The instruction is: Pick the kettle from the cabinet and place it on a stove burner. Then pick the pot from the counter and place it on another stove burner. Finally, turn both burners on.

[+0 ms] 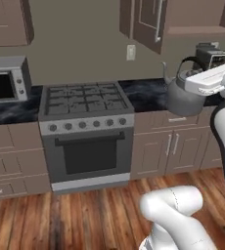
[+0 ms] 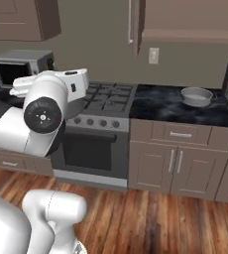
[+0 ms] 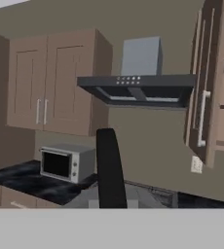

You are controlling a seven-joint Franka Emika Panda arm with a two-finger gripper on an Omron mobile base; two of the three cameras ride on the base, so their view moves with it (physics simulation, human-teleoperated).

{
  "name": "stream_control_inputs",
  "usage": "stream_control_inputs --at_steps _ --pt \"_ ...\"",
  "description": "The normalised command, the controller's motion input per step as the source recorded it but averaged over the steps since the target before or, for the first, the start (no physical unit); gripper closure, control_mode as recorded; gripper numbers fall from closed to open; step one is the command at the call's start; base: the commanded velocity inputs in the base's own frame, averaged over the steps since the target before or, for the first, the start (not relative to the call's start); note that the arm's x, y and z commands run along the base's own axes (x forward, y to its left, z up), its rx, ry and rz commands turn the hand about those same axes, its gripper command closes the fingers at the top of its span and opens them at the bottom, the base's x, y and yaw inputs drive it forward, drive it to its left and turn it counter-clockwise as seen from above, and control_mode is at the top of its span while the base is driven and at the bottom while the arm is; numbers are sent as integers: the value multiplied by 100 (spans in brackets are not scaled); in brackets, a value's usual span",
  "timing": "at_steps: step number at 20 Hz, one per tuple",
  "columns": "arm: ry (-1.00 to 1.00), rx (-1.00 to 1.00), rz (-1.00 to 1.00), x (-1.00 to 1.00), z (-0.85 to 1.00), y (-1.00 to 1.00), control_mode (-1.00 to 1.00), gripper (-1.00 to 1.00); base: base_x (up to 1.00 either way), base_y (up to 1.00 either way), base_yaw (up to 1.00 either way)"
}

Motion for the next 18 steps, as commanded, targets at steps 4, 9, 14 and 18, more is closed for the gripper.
stream_control_inputs --at_steps 4,9,14,18 --pt "0 0 0 0 0 0 100 100 11 80 -2" --pt "0 0 0 0 0 0 100 100 38 74 -3" --pt "0 0 0 0 0 0 100 100 51 56 -2" --pt "0 0 0 0 0 0 100 100 60 35 -2"
